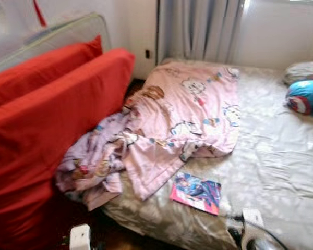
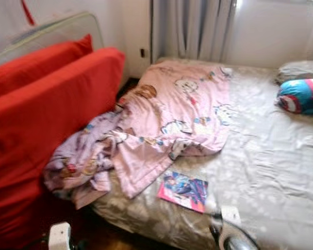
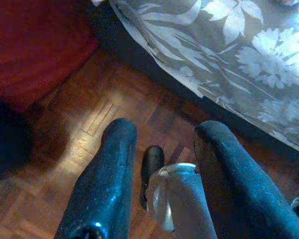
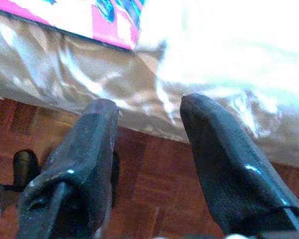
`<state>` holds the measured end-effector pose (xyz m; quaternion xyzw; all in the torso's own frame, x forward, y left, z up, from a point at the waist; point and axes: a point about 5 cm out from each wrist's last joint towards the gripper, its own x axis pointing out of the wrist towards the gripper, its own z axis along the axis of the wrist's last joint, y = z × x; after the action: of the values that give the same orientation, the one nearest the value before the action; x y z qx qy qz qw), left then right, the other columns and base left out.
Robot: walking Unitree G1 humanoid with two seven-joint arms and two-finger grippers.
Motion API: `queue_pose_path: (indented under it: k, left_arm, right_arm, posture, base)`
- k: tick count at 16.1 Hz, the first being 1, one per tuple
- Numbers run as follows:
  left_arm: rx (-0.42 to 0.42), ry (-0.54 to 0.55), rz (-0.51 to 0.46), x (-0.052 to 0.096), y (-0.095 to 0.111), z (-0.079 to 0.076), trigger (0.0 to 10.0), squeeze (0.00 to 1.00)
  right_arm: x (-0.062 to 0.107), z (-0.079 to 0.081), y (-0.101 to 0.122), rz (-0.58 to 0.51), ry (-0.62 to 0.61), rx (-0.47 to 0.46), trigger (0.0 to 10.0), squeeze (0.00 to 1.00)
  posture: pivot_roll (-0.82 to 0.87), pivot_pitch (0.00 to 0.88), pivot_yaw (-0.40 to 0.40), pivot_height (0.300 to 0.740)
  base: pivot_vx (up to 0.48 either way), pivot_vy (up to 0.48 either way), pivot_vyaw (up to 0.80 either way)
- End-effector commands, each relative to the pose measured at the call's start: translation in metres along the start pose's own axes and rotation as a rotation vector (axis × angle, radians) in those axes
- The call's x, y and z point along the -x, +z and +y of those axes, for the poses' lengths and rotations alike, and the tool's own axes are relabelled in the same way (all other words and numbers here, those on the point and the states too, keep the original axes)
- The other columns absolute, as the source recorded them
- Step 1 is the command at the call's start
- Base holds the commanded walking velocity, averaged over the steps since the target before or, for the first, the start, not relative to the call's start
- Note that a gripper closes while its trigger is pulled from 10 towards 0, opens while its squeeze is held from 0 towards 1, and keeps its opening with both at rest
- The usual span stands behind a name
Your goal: Clean up the room
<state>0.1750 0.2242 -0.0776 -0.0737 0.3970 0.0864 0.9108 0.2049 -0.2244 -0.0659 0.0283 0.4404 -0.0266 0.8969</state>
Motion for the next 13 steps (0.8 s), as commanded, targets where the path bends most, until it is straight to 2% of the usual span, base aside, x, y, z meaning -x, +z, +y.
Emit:
queue_pose_path:
  k: [1,13]
  left_arm:
    - [0.018,0.016,0.020,0.0028,-0.0068,0.0056,10.0,0.00]
    - [0.010,0.013,0.019,0.0023,-0.0050,0.0059,10.0,0.00]
  right_arm:
    - [-0.0002,0.0041,-0.0045,0.009,0.008,-0.009,10.0,0.00]
    - [-0.0002,0.0046,-0.0055,0.007,0.000,-0.017,10.0,0.00]
  posture:
    - [0.01,0.047,-0.013,0.740]
    - [0.01,0.047,-0.007,0.740]
  base:
    - [0.000,0.000,0.00]
    - [0.000,0.000,0.00]
